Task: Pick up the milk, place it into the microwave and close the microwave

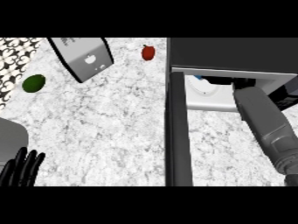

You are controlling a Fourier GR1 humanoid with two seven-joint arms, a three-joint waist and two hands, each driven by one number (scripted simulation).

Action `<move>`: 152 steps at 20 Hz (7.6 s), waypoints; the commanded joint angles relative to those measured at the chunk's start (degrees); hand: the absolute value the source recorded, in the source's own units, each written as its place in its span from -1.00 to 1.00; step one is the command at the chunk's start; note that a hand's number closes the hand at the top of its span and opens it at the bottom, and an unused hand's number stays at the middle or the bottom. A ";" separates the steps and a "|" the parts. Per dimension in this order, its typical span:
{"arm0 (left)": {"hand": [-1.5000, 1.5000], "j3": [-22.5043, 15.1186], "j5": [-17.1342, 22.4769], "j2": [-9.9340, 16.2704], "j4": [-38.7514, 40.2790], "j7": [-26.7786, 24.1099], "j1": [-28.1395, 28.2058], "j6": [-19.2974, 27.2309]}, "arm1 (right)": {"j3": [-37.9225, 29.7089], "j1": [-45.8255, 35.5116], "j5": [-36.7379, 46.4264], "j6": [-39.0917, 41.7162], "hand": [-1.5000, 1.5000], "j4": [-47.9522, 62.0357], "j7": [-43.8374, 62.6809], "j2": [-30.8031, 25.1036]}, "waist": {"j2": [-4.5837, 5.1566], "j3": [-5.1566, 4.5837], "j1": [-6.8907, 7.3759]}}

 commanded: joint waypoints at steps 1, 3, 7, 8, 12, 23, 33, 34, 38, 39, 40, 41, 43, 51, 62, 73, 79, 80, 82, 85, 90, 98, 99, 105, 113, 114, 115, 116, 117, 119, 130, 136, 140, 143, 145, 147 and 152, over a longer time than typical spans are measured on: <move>-1.00 -0.05 -0.10 0.21 0.21 -2.28 1.55 -0.64 | -1.93 0.48 -1.64 -0.35 -1.00 -1.04 -2.41 -1.31 | -0.07 -0.05 -0.02; -1.00 -1.14 -0.61 -0.61 -0.30 -0.47 1.38 0.23 | -2.02 1.85 -1.74 1.83 -1.00 -0.97 -3.83 -3.26 | -0.10 -0.04 -0.54; -1.00 -1.61 -0.67 -0.91 -2.99 1.07 1.56 0.79 | -3.06 2.73 -3.22 6.18 -1.00 -1.93 -4.53 -5.31 | -0.43 -0.05 -1.45; -1.00 0.66 0.55 0.29 -4.37 3.17 0.93 0.37 | -3.01 0.64 -3.29 6.69 -1.00 -1.59 -2.20 -4.42 | -0.43 -0.07 -1.41; -1.00 -2.70 -3.22 -1.12 -2.65 1.50 2.12 1.53 | -4.17 4.22 -5.13 14.68 -1.00 -2.74 -7.27 -5.97 | -0.55 -0.03 -1.97; -1.00 -4.02 -2.36 -1.63 -2.42 1.90 2.52 1.26 | -5.81 10.93 -8.49 22.10 -1.00 -5.15 -9.74 -0.83 | -1.39 -0.14 -4.00; -1.00 -5.01 -2.84 -1.96 -3.47 1.65 2.85 1.59 | -5.72 18.15 -9.92 29.74 -1.00 -6.35 -9.90 -0.09 | -1.26 -0.12 -4.00; -1.00 -3.82 -2.64 -2.30 -0.86 0.67 2.06 1.88 | -4.72 18.94 -9.53 30.74 -1.00 -7.34 -9.75 1.29 | -1.66 -0.22 -5.03; -1.00 -6.22 -3.06 -2.11 -4.35 2.73 4.48 1.95 | -4.33 22.64 -10.27 30.72 -1.00 -9.41 -11.08 5.14 | -1.90 -0.21 -4.69; -1.00 -5.49 -2.83 -2.52 -4.20 4.43 1.59 2.31 | -4.55 23.59 -10.56 33.07 -1.00 -9.14 -11.41 3.49 | -1.49 -0.16 -5.14; -1.00 -6.38 -4.13 -1.90 -1.22 1.02 3.63 1.54 | -4.74 24.66 -11.27 33.04 -1.00 -10.26 -11.47 5.10 | -1.93 -0.25 -5.10; -1.00 -3.52 -1.49 -2.04 0.18 1.11 1.60 1.39 | -4.75 25.95 -11.57 34.37 -1.00 -10.83 -12.87 4.92 | -1.66 -0.28 -5.38; -1.00 -6.56 -2.85 -0.76 -2.85 2.60 3.25 0.20 | -4.82 29.57 -12.35 36.28 -1.00 -11.38 -14.87 6.35 | -1.81 -0.20 -5.23; -1.00 -11.96 -1.37 1.74 0.86 5.47 -2.42 -5.60 | -2.21 41.95 -13.80 48.47 -1.00 -18.16 -19.57 5.87 | -1.69 -0.27 -5.50; 1.00 -13.84 -5.46 -1.23 11.19 7.96 -14.08 -5.33 | 2.04 65.23 -19.31 56.76 -1.00 -42.62 -20.93 6.61 | -1.42 -0.27 -4.75; 1.00 -20.62 -7.56 -6.31 26.14 17.20 -31.72 -11.59 | 4.05 77.52 -24.41 59.50 -1.00 -55.87 -18.80 3.33 | -1.23 -0.22 -5.05; 1.00 -28.69 -13.04 -7.25 36.95 9.55 -35.15 -6.18 | 5.17 81.18 -25.75 58.40 -1.00 -60.07 -20.31 3.21 | -1.28 -0.21 -4.49; 1.00 -30.03 -12.96 -7.27 38.09 11.39 -39.19 -2.51 | 4.81 83.73 -26.86 61.76 -1.00 -60.75 -21.53 0.81 | -1.28 -0.20 -5.08; 1.00 -32.46 -11.43 -7.29 43.58 12.06 -43.98 0.74 | 5.32 83.04 -28.54 63.49 -1.00 -62.99 -20.33 -0.62 | -1.16 -0.20 -6.02; 1.00 -40.79 -10.56 -7.30 45.73 14.49 -45.84 7.51 | 6.10 83.40 -31.06 64.11 -1.00 -66.20 -18.47 -1.19 | -1.24 -0.20 -6.21; 1.00 -44.22 -0.91 -7.30 53.04 13.96 -53.23 13.61 | 9.73 85.71 -33.27 64.99 -1.00 -75.61 -16.62 -1.94 | -0.86 -0.34 -9.18; 1.00 -46.90 8.98 -7.29 59.20 12.15 -60.10 24.72 | 12.05 87.22 -38.15 65.37 -1.00 -83.19 -12.44 -4.83 | -0.36 -0.39 -11.20; 1.00 -45.82 10.52 -7.29 59.66 11.35 -61.35 25.04 | 11.98 87.95 -38.32 65.41 -1.00 -84.26 -12.62 -5.53 | -0.28 -0.42 -12.01; -1.00 -43.28 16.95 -7.29 60.59 5.31 -64.69 31.09 | 13.48 87.92 -40.30 63.84 -1.00 -89.88 -9.00 -7.05 | 0.31 -0.59 -14.65; 1.00 -37.30 23.43 -7.28 66.17 2.27 -71.93 38.39 | 14.90 89.59 -44.34 65.35 -1.00 -94.83 -5.45 -9.99 | 1.12 -0.53 -17.82; 1.00 -36.30 24.59 -7.28 67.00 2.63 -73.09 38.22 | 15.16 89.46 -44.34 65.39 -1.00 -95.94 -4.81 -10.62 | 1.42 -0.58 -18.50; 1.00 -35.85 25.82 -7.29 67.36 1.33 -73.75 37.65 | 15.47 88.48 -44.40 64.72 -1.00 -96.35 -4.33 -10.41 | 1.86 -0.61 -18.56; 1.00 -34.71 26.90 -7.29 67.05 0.04 -74.29 38.24 | 15.91 88.92 -44.97 65.40 -1.00 -97.37 -4.23 -10.73 | 1.78 -0.68 -19.12; 1.00 -34.37 28.16 -7.29 67.58 0.31 -75.01 38.41 | 16.35 89.28 -45.09 65.79 -1.00 -97.64 -3.96 -11.04 | 1.91 -0.60 -20.00; 1.00 -32.72 29.54 -7.29 69.74 -0.90 -77.08 38.26 | 16.39 88.45 -45.91 65.68 -1.00 -98.98 -3.13 -11.64 | 2.29 -0.56 -19.96; 1.00 -28.70 37.03 -7.29 78.41 -5.00 -84.88 37.90 | 15.54 89.39 -50.26 66.43 -1.00 -102.38 -0.11 -14.59 | 3.22 -0.30 -23.52; 1.00 -27.27 40.01 -7.30 82.45 -7.11 -88.83 37.24 | 16.13 89.94 -52.24 67.27 -1.00 -105.16 1.27 -15.72 | 3.47 -0.27 -25.46; 1.00 -26.73 41.62 -7.30 84.84 -9.17 -88.70 36.76 | 15.34 89.87 -53.89 67.88 -1.00 -106.68 1.68 -16.78 | 3.82 -0.29 -25.84; 1.00 -26.56 42.94 -7.30 85.05 -9.24 -90.48 37.02 | 14.94 89.39 -54.41 67.57 -1.00 -107.38 2.17 -17.15 | 3.74 -0.19 -26.46; 1.00 -26.76 43.46 -7.30 85.67 -10.39 -90.13 36.70 | 14.03 89.11 -54.99 67.81 -1.00 -108.17 1.99 -17.70 | 3.61 -0.20 -26.26; 1.00 -26.74 43.79 -7.30 86.45 -11.31 -90.09 36.73 | 13.69 89.36 -55.12 67.62 -1.00 -108.56 2.06 -17.77 | 3.73 -0.18 -26.65; 1.00 -27.11 45.49 -7.30 87.05 -12.40 -90.46 37.42 | 14.52 90.45 -58.13 68.91 -1.00 -109.45 3.02 -18.19 | 3.95 -0.07 -27.53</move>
